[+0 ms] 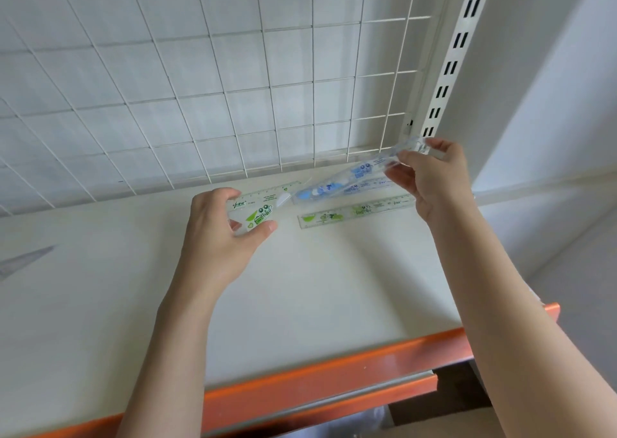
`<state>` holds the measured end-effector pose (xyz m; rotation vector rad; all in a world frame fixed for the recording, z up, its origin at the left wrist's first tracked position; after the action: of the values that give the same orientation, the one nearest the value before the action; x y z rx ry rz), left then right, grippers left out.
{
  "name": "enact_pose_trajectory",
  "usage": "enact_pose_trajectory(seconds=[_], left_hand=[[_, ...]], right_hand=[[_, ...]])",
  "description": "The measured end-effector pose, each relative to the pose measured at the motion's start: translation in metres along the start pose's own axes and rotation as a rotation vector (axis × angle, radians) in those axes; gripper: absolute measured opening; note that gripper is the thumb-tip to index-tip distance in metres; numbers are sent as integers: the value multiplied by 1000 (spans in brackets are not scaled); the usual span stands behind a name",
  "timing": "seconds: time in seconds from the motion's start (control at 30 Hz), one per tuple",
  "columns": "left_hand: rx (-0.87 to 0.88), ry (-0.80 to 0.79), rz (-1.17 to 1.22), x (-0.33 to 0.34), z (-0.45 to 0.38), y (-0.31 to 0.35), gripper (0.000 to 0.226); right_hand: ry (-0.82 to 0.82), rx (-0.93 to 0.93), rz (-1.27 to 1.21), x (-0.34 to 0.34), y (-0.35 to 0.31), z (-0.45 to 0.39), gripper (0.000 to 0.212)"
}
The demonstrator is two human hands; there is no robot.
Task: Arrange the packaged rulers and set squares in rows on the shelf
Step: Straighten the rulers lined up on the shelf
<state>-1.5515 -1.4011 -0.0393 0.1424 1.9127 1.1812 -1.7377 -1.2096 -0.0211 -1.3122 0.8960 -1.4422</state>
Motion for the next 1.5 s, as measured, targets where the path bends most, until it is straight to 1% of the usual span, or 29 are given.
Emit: enact_pose_trajectory(seconds=[0.1, 0.27, 0.37, 0.43, 0.57, 0.67, 0.77, 0.93, 1.03, 1.17, 1.33, 1.4, 1.5], left_hand=[[-12, 7, -18, 1, 0, -2, 61], [11, 9, -65, -2, -1, -6, 64], [17, 6, -81, -3, -1, -7, 65], [25, -2, -88, -4, -1, -8, 66], [37, -17, -109, -5, -1, -9, 66], [40, -27, -120, -6, -2, -10, 66], [39, -34, -133, -7, -2, -11, 67], [28, -44, -152, -12, 0, -17, 67], [21, -51, -160, -16, 1, -21, 69], [7, -57, -172, -23, 0, -28, 70], [7, -74, -262, -45, -9, -39, 71], [6, -78, -292, -57, -12, -45, 71], [-11, -83, -317, -76, -12, -58, 69]], right_hand=[[14, 28, 18, 7, 2, -12, 35], [44, 86, 167, 13, 18, -21, 53], [55, 118, 248, 12, 24, -23, 47], [72, 78, 381, 11, 27, -25, 44], [78, -97, 764, 6, 25, -26, 49], [86, -84, 895, 2, 27, -32, 50], [135, -75, 979, 0, 30, -35, 45], [154, -177, 1120, 2, 27, -29, 51], [93, -278, 1217, 10, 26, -22, 45], [-83, -413, 1309, 29, 33, -8, 34], [-254, -547, 1359, 57, 44, 12, 29], [-315, -567, 1405, 69, 47, 16, 30], [-403, -540, 1494, 81, 50, 18, 35]])
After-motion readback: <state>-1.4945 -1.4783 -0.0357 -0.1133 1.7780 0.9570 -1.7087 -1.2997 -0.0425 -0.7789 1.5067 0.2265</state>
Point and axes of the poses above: each hand's wrist, its own z-axis away from the middle knuckle, its own x-axis out of the palm, y = z × x, the point moved 2 cm from there along -z, towards the middle knuckle, and after that the axes turned 1 degree about x, right-handed, at the moved point
